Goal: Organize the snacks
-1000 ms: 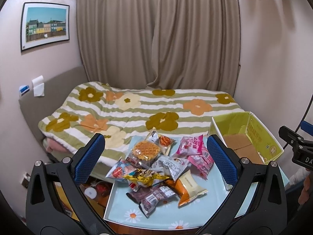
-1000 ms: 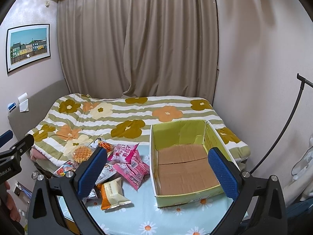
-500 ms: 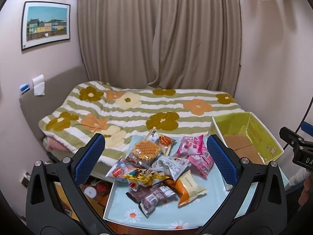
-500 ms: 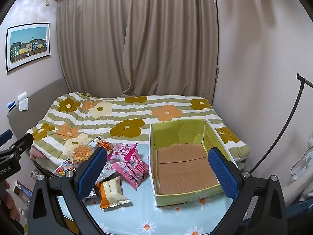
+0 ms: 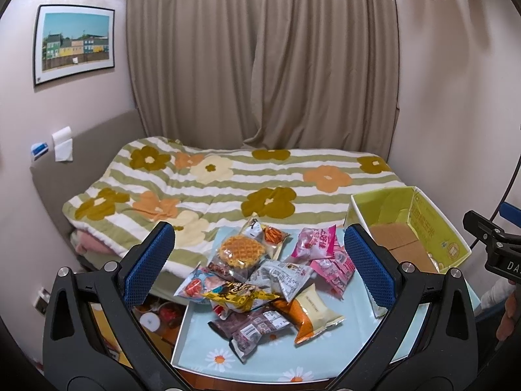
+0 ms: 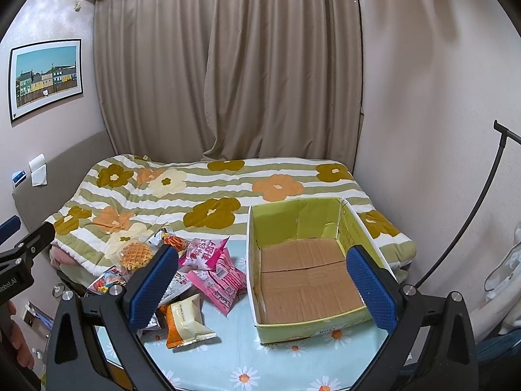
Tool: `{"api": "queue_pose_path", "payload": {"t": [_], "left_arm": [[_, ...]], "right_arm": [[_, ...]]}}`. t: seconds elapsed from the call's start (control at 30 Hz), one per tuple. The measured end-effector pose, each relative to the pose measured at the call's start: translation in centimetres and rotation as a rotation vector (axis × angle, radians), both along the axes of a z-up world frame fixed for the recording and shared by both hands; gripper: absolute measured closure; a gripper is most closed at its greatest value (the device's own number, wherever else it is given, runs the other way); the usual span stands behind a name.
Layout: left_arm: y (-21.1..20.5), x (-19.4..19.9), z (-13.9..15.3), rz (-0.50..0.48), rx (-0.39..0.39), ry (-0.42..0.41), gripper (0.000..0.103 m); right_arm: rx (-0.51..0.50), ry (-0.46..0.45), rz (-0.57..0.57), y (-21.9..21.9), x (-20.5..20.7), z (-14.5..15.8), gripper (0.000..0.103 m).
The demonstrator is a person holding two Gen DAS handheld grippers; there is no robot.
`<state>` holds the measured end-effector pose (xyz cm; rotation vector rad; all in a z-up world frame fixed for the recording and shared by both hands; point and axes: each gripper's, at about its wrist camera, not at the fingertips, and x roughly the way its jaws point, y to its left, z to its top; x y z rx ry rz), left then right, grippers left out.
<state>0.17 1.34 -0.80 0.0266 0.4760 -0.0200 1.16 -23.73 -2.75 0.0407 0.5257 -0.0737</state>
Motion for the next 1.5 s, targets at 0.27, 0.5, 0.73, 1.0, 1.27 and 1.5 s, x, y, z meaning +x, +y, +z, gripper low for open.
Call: {"api": "queue_pose_path", "payload": {"t": [0.27, 0.5, 0.73, 1.0, 1.27, 1.5], "left_arm": [[0.1, 0.0, 0.1, -0.001, -0.002, 0.003, 0.0], [0.1, 0.0, 0.2, 0.001, -0.001, 0.002, 0.0], [-0.2, 0.3, 0.4, 0.008, -0.005, 0.017, 0.0], [0.1, 1.7, -2.5, 0.013, -0.01, 0.115, 0.0], [1.3, 3.0, -8.0, 0.032, 0.034, 0.25, 0.0], [2.9, 6.1, -11.9, -0.027, 0.045, 0.328, 0.0]], "right_arm": [[0.001, 0.003, 0.001, -0.1, 0.1, 0.0, 0.0], [0.005, 0.004, 0.003, -0.1, -0.4, -0.1, 0.0], [0.013, 0.025, 0.018, 0.0, -0.2, -0.1, 0.0], [0.025, 0.131, 0.142, 0.3, 3.0, -2.4, 0.0], [0.044, 0.257, 0.342, 2.2, 7.6, -7.2, 0.0], [0.021, 0.345, 0.502, 5.6, 11.7, -10.1, 0.0]]}}
